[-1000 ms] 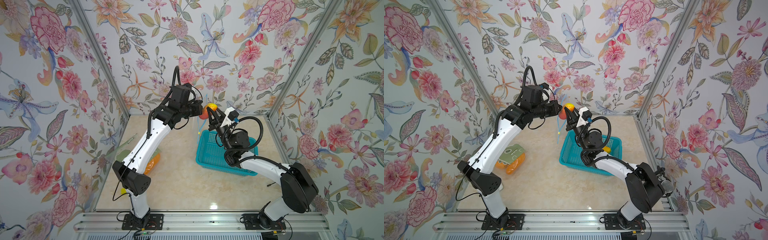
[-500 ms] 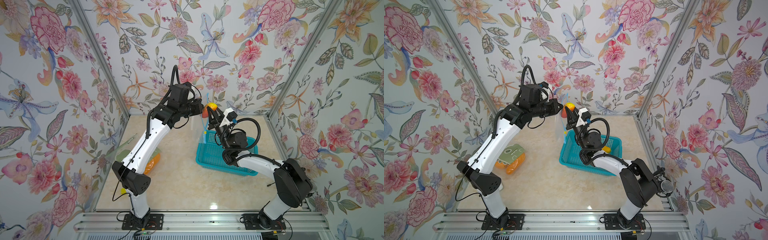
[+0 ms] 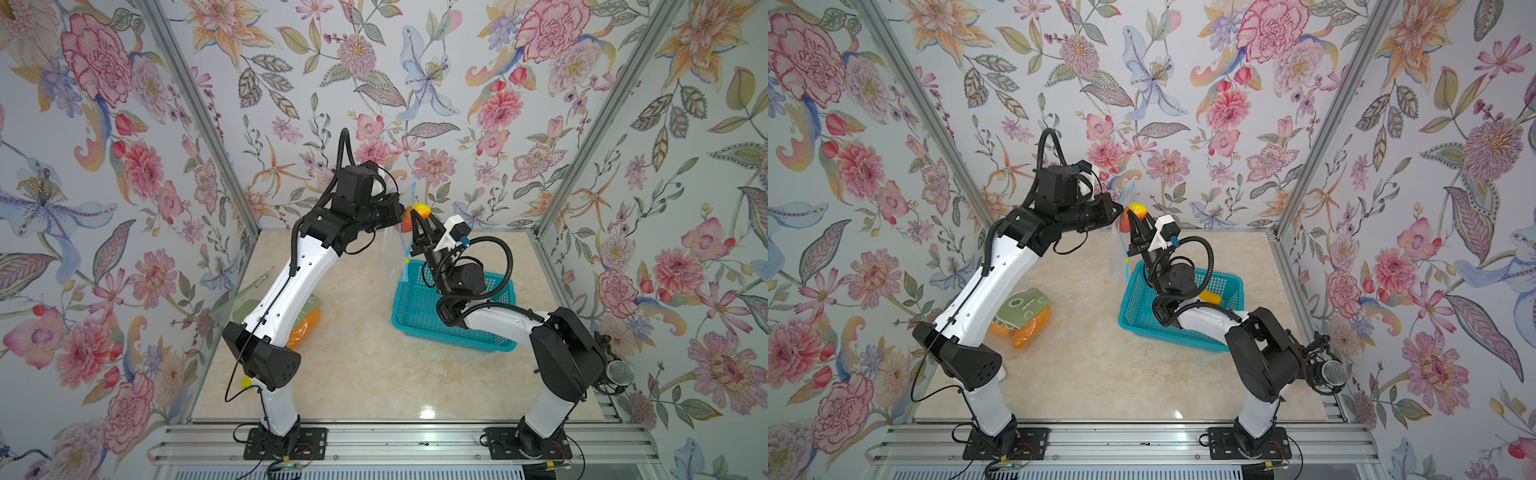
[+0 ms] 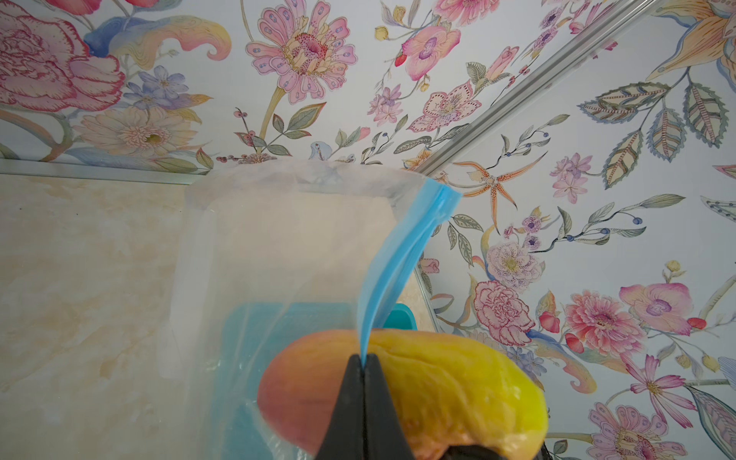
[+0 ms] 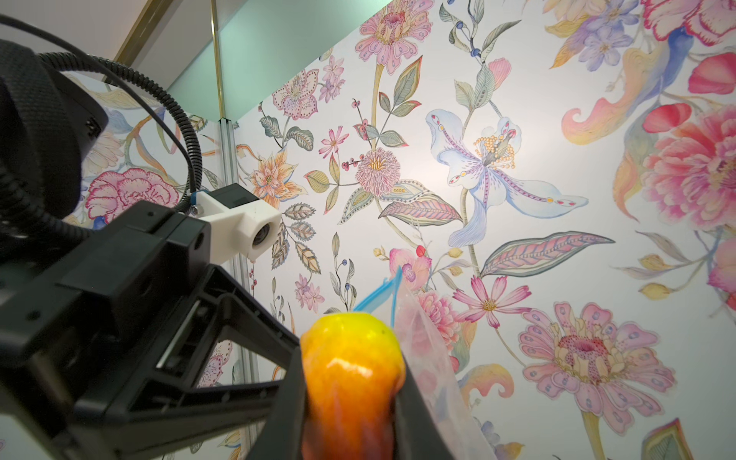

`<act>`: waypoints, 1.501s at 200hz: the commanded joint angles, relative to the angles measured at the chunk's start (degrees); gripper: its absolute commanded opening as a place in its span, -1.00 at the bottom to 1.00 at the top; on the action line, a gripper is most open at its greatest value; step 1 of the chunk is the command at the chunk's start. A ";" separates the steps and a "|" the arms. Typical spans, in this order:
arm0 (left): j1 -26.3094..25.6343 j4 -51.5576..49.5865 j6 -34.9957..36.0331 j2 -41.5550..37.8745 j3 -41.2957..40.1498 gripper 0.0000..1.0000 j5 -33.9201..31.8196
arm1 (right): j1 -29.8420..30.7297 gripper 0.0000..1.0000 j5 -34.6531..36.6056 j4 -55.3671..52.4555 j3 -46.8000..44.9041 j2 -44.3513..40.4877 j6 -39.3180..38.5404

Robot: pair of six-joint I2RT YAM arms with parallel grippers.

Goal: Place the mango in a zip-top bag and seal the zipper
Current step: Place the mango in the zipper food storage bag, then pick up the mango from the basket.

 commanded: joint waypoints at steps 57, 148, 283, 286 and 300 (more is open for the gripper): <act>-1.25 0.88 -0.79 0.74 1.79 -1.00 6.11 | 1.92 -0.90 -2.07 -17.93 -1.25 -1.57 -4.51; 1.66 0.51 -0.24 -1.46 -7.52 -1.00 -6.42 | 2.18 0.10 8.62 -52.36 4.95 -10.29 -0.19; 1.84 2.02 0.21 -1.56 -10.47 -1.00 -6.98 | -15.93 0.46 -4.43 -100.04 3.96 -24.45 16.46; 1.88 2.00 0.22 -1.55 -10.47 -1.00 -6.99 | -17.09 0.46 -6.06 -101.56 3.77 -24.12 15.82; 2.02 2.15 0.30 -1.29 -10.47 -1.00 -6.73 | -21.10 0.50 -9.90 -108.88 4.32 -21.72 10.20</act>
